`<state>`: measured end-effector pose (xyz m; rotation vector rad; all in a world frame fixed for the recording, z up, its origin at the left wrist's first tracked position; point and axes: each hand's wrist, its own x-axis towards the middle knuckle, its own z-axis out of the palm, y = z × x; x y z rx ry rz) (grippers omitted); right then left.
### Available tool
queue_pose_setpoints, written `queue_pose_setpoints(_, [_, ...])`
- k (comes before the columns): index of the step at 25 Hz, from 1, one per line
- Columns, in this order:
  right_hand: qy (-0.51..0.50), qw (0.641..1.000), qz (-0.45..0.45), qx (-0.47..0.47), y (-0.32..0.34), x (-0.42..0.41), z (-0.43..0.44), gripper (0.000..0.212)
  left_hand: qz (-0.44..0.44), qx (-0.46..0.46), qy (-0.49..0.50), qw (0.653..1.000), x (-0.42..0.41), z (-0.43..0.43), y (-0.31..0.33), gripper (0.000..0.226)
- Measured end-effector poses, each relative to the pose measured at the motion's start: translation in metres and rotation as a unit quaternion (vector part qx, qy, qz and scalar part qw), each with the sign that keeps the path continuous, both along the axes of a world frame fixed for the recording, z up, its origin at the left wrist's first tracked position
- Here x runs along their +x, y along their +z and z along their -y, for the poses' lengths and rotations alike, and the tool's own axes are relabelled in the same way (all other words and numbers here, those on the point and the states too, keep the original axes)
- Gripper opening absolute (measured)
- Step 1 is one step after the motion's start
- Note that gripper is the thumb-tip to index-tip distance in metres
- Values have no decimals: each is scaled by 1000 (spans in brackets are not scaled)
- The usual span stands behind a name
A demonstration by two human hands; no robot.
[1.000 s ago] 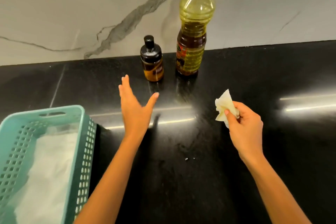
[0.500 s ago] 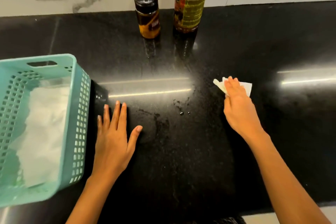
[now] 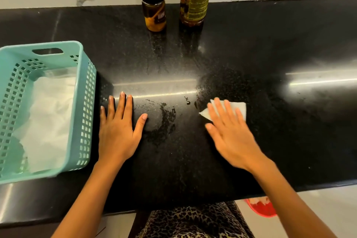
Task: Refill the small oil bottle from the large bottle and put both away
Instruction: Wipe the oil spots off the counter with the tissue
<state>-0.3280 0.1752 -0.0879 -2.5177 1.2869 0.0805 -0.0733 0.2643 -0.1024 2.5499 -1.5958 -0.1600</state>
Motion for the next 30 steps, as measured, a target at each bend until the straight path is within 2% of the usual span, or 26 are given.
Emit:
queue_pose_setpoints(3, [-100,994,-29,15,-1,-36,27,70,1,0,2,1000,-1,1,0,73])
queue_pose_setpoints(5, [-137,990,-31,13,-6,-22,58,67,0,3,4,1000,-2,0,1,72])
queue_pose_setpoints(7, [-109,994,-17,-2,-10,12,62,64,-1,2,4,1000,-2,0,1,73])
queue_pose_setpoints(9, [-34,999,0,-14,-13,30,29,66,2,2,0,1000,-1,0,1,73])
queue_pose_setpoints(12, [56,998,24,-29,-6,-3,-55,68,5,0,-2,1000,0,-1,-1,74])
queue_pose_setpoints(14, [32,999,24,-27,-4,-50,-83,64,5,1,-2,1000,0,-2,-2,73])
queue_pose_setpoints(16, [-35,999,9,-38,-7,-82,-72,68,7,-4,-3,1000,0,-1,-3,71])
queue_pose_setpoints(20, [-137,989,-8,-49,-16,-57,-14,82,3,-4,-8,1000,1,-1,-3,70])
queue_pose_setpoints(23, [-55,997,6,-60,-17,-28,-51,72,0,-2,-13,1000,1,-2,-3,69])
queue_pose_setpoints(26, [15,998,28,-53,-9,-62,-122,62,-16,-20,-8,1000,0,-3,-2,67])
queue_pose_setpoints(28, [-25,999,21,-40,-4,-97,-120,65,-34,-48,-4,998,-5,-15,0,67])
queue_pose_setpoints(30, [-87,996,-8,-32,-4,-112,-85,78,-50,-64,5,997,-14,-40,3,68])
